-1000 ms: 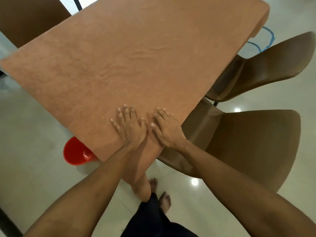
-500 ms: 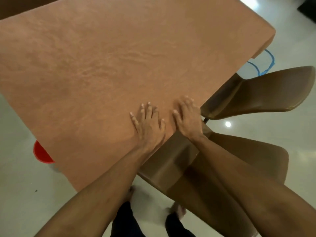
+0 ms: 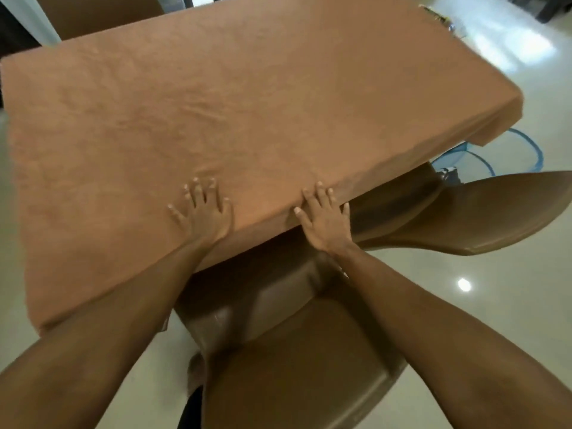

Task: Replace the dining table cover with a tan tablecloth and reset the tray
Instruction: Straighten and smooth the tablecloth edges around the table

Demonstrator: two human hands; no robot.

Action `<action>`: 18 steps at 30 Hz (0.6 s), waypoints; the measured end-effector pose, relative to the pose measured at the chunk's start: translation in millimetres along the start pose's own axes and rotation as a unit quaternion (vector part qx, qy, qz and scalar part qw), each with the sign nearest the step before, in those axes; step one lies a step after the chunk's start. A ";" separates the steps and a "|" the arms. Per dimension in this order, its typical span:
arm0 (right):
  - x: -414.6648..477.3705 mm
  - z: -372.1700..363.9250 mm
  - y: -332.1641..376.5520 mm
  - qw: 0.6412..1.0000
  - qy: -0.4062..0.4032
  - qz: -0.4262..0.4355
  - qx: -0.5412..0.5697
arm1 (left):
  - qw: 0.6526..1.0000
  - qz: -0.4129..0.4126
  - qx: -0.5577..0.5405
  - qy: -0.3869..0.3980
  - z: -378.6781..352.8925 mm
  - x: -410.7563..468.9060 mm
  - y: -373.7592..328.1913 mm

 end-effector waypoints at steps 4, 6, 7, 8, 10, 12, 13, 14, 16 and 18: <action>-1.1 26.6 -20.9 0.999 0.004 0.022 0.049 | 0.995 0.086 -0.023 0.043 -12.6 -4.1 -39.0; 5.3 37.1 -26.2 0.997 -0.001 0.053 0.049 | 0.991 0.093 -0.017 0.089 -17.5 -3.3 -48.5; 10.3 40.3 -28.3 0.997 -0.004 0.071 0.038 | 0.990 0.098 -0.014 0.105 -17.7 -2.9 -50.0; 18.5 44.1 -32.0 0.995 -0.002 0.092 0.022 | 0.988 0.104 -0.014 0.114 -17.8 -1.4 -52.0; 33.4 45.8 -32.5 0.991 0.016 0.134 -0.017 | 0.985 0.112 -0.017 0.130 -18.3 1.5 -48.8; 48.6 42.1 -28.2 0.980 0.034 0.184 -0.060 | 0.984 0.119 -0.010 0.135 -18.3 4.7 -47.3; 55.3 40.3 -26.0 0.974 0.041 0.207 -0.076 | 0.983 0.121 -0.008 0.136 -19.2 6.6 -46.8; 62.0 38.4 -26.4 0.969 0.049 0.227 -0.087 | 0.982 0.127 -0.010 0.137 -19.9 7.8 -47.3; 78.8 37.5 -31.0 0.962 0.066 0.247 -0.092 | 0.983 0.133 -0.013 0.129 -19.9 8.7 -47.7; 93.3 41.2 -39.9 0.957 0.081 0.258 -0.103 | 0.982 0.137 -0.011 0.132 -17.8 7.6 -48.0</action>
Point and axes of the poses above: each hand's wrist, its own x-axis towards the middle knuckle, its own z-axis out of the back of the hand, y = z × x, the point moved 2 cm from there along x, towards the middle knuckle, and after that the axes turned 2 degrees about -z, right-handed, at the moved point
